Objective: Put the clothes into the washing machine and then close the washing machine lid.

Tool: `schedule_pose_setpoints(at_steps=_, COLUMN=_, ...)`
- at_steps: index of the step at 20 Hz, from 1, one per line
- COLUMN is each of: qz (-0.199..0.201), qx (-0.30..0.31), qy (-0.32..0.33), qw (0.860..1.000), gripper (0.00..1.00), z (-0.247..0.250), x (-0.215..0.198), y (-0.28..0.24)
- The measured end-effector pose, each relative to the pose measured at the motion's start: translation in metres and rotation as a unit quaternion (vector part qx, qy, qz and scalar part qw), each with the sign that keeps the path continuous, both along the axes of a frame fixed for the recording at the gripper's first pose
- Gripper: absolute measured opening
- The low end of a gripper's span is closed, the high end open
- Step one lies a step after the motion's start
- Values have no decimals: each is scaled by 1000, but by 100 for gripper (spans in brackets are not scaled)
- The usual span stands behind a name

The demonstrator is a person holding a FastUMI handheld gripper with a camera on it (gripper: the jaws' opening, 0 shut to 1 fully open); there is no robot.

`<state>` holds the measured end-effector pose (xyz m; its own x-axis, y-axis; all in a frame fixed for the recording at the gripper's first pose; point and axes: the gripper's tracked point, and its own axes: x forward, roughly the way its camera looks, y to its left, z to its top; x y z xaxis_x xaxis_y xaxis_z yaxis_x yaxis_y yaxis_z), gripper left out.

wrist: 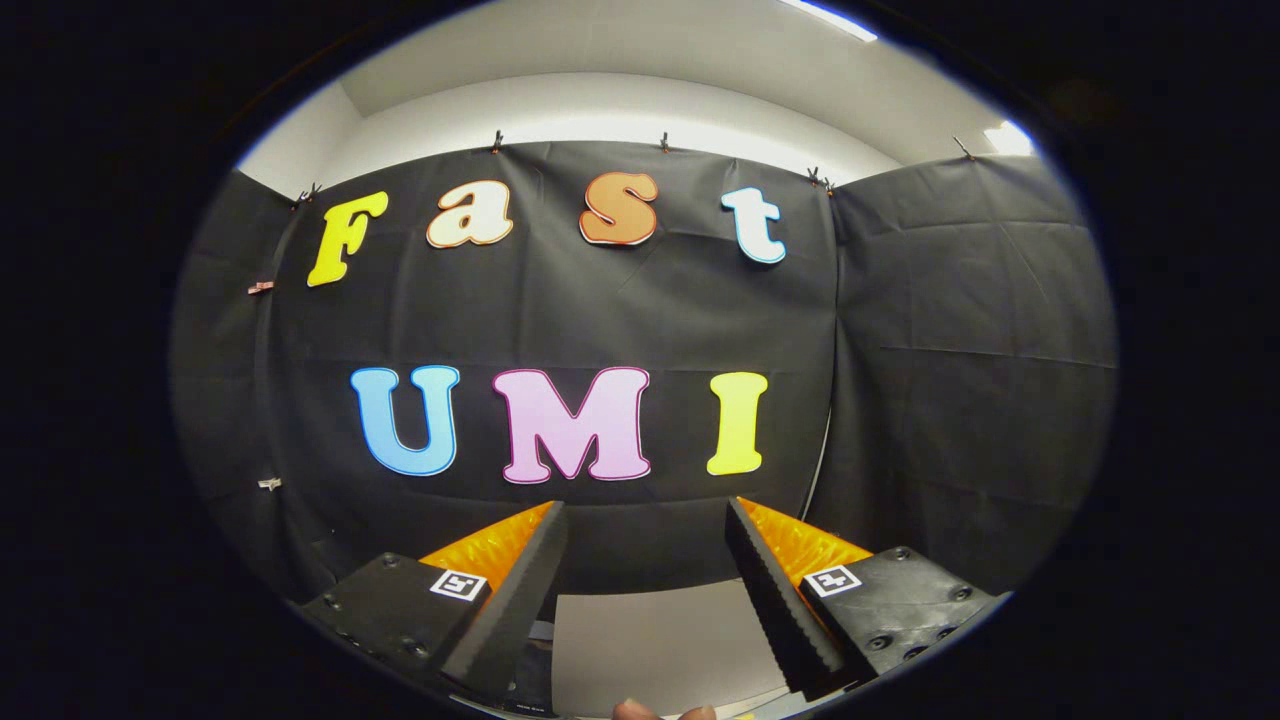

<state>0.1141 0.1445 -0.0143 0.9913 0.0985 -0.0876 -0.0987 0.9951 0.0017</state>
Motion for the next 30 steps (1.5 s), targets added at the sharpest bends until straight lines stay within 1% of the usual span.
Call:
schedule_pose_setpoints(at_steps=10, qz=-2, qx=-25, qy=1, qw=1000, gripper=100, z=-8, x=-1, y=5)
schedule_pose_setpoints(at_steps=23, qz=-1, qx=-7, qy=6, qw=1000, gripper=99, z=-9, x=-4, y=10)
schedule_pose_setpoints(at_steps=30, qz=-3, qx=-7, qy=7, qw=1000, gripper=99, z=-11, x=-5, y=8)
